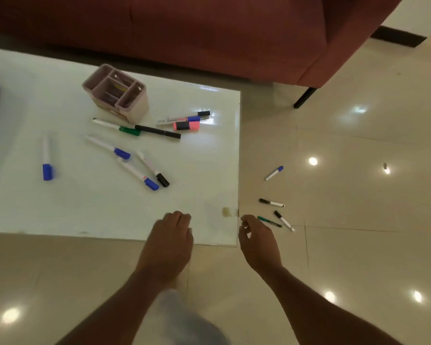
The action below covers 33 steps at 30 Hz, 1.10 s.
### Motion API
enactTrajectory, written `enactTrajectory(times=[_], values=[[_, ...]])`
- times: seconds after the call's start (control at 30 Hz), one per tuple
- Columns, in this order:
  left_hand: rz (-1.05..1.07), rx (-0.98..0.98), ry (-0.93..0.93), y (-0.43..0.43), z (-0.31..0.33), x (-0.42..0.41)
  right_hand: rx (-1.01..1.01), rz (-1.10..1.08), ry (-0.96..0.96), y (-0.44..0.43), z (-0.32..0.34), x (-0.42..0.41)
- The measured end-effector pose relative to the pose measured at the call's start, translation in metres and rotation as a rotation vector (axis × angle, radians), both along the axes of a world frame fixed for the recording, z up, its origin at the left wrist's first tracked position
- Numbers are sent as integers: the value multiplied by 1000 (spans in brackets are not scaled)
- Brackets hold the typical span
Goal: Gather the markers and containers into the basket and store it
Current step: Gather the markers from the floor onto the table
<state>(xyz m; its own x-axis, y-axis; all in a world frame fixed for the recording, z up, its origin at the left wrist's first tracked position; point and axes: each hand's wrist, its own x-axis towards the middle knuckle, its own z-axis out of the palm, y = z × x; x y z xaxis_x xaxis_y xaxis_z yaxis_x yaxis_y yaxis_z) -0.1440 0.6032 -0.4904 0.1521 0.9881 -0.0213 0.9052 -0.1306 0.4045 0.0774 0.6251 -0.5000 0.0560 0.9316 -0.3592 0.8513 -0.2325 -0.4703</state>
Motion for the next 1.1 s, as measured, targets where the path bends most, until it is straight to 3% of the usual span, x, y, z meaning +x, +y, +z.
enactTrajectory(times=[0.2, 0.37, 0.53, 0.67, 0.8, 0.93, 1.03, 1.1], values=[[-32, -165, -53, -1, -9, 116, -53, -51, 12, 2, -4, 97], [-46, -224, -66, 43, -37, 217, -189, -151, -61, 38, -64, 190], [29, -458, -34, 93, -104, 316, -219, 46, -2, 104, -113, 277], [216, -611, -69, 115, -150, 376, -351, 48, -42, 134, -167, 334], [377, -721, 17, 120, -235, 411, -496, 107, -99, 147, -239, 356], [446, -817, 232, 92, -402, 409, -573, 132, -135, 152, -325, 359], [540, -920, 287, 87, -449, 406, -573, 199, -155, 155, -390, 359], [640, -873, 284, 105, -439, 412, -546, 245, -178, 154, -428, 361]])
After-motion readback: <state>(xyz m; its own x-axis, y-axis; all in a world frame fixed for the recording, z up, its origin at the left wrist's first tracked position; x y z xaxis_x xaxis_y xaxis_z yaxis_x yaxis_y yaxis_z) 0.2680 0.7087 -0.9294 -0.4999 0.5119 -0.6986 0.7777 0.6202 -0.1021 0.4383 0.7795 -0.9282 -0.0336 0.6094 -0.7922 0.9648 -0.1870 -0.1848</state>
